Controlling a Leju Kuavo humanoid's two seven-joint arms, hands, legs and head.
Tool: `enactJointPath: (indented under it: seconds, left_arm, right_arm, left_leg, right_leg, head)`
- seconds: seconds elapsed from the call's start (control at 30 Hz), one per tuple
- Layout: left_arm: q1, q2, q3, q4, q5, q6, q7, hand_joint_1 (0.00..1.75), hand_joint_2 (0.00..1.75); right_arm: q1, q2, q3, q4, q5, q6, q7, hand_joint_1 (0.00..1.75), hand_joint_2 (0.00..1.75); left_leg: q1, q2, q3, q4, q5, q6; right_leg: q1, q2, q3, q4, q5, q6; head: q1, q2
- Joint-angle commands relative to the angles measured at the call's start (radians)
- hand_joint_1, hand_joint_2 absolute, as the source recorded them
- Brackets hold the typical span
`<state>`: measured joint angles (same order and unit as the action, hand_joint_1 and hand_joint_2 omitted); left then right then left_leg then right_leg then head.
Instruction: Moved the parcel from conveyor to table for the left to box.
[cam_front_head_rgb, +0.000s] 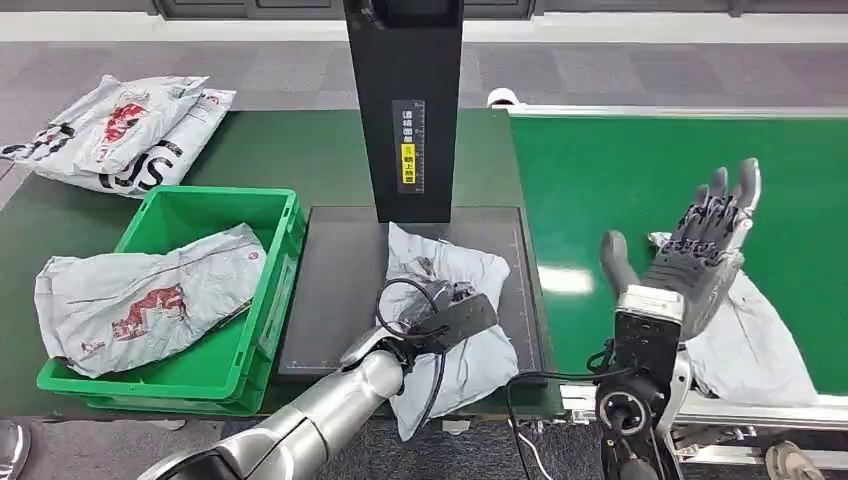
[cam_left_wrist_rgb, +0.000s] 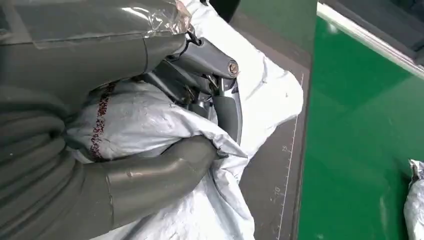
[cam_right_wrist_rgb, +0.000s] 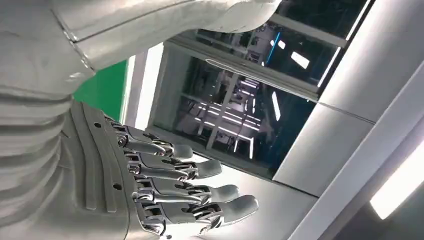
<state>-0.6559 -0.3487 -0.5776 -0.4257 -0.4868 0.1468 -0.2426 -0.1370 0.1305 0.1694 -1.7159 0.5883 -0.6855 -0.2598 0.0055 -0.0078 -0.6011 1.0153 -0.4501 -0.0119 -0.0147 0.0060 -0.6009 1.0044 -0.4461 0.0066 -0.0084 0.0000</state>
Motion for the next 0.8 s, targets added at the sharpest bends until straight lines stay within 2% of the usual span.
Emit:
enactJointPath:
  seconds: [0.03, 0.1, 0.2, 0.27, 0.37, 0.47, 0.63, 0.67, 0.8]
  left_arm:
    - [-0.050, 0.082, 0.050, -0.028, -0.006, 0.123, -0.047, 1.75, 1.75]
    - [-0.056, 0.126, 0.091, -0.126, -0.016, 0.132, -0.047, 1.75, 1.75]
    - [-0.019, 0.216, 0.168, -0.433, -0.096, 0.173, -0.038, 1.75, 1.75]
    - [0.013, 0.258, 0.203, -0.601, -0.127, 0.100, 0.027, 1.75, 1.75]
    - [0.019, 0.269, 0.211, -0.643, -0.155, 0.122, 0.023, 1.75, 1.75]
    - [0.023, 0.325, 0.235, -0.801, -0.210, 0.145, 0.055, 1.75, 1.75]
    - [0.030, 0.325, 0.248, -0.827, -0.218, 0.135, 0.061, 1.75, 1.75]
    - [0.034, 0.339, 0.258, -0.866, -0.247, 0.178, 0.058, 1.75, 1.75]
    - [0.057, 0.421, 0.333, -1.014, -0.282, 0.185, 0.114, 1.75, 1.75]
  right_arm:
    - [0.020, -0.008, -0.060, -0.007, -0.008, -0.013, -0.001, 0.00, 1.75]
    - [0.032, -0.013, -0.067, -0.015, -0.011, -0.013, -0.004, 0.00, 1.75]
    - [0.053, -0.014, -0.085, -0.030, -0.021, -0.013, -0.017, 0.00, 1.75]
    - [0.062, -0.013, -0.096, -0.037, -0.027, -0.013, -0.024, 0.00, 1.75]
    - [0.065, -0.014, -0.100, -0.039, -0.027, -0.013, -0.024, 0.00, 1.75]
    - [0.088, -0.027, -0.112, -0.062, -0.030, -0.013, -0.032, 0.00, 1.75]
    - [0.091, -0.031, -0.112, -0.063, -0.031, -0.013, -0.034, 0.00, 1.75]
    - [0.100, -0.038, -0.111, -0.068, -0.036, -0.013, -0.035, 0.00, 1.75]
    - [0.131, -0.046, -0.111, -0.088, -0.044, -0.013, -0.037, 0.00, 1.75]
  left_leg:
    - [0.001, 0.002, 0.003, -0.002, 0.000, 0.000]
    - [0.001, 0.002, 0.001, -0.001, 0.000, -0.001]
    - [0.001, 0.004, -0.001, 0.000, 0.000, -0.001]
    - [0.001, 0.003, 0.000, 0.000, 0.000, -0.001]
    - [0.001, 0.004, 0.000, 0.000, 0.000, -0.001]
    - [0.001, 0.003, 0.000, 0.000, 0.000, -0.001]
    - [0.001, 0.001, 0.000, -0.001, 0.000, -0.001]
    - [0.001, 0.002, 0.001, -0.001, 0.000, -0.001]
    - [0.001, 0.003, -0.001, 0.000, 0.000, -0.001]
  right_leg:
    - [0.001, 0.000, 0.003, -0.002, 0.001, -0.001]
    - [0.001, 0.001, 0.001, -0.001, 0.001, -0.001]
    - [0.002, 0.003, -0.002, 0.000, 0.001, -0.001]
    - [0.001, 0.002, -0.002, 0.000, 0.001, -0.002]
    - [0.002, 0.002, -0.002, 0.001, 0.000, -0.001]
    - [0.002, 0.002, -0.001, 0.001, 0.000, -0.001]
    - [0.001, 0.001, -0.001, 0.001, 0.000, -0.001]
    - [0.001, 0.001, 0.001, -0.001, 0.000, -0.001]
    - [0.001, 0.003, -0.001, 0.001, 0.000, -0.001]
  head:
    - [0.000, 0.000]
    - [0.000, 0.000]
    - [0.000, 0.000]
    - [0.000, 0.000]
    - [0.000, 0.000]
    - [0.000, 0.000]
    - [0.000, 0.000]
    - [0.000, 0.000]
    - [0.000, 0.000]
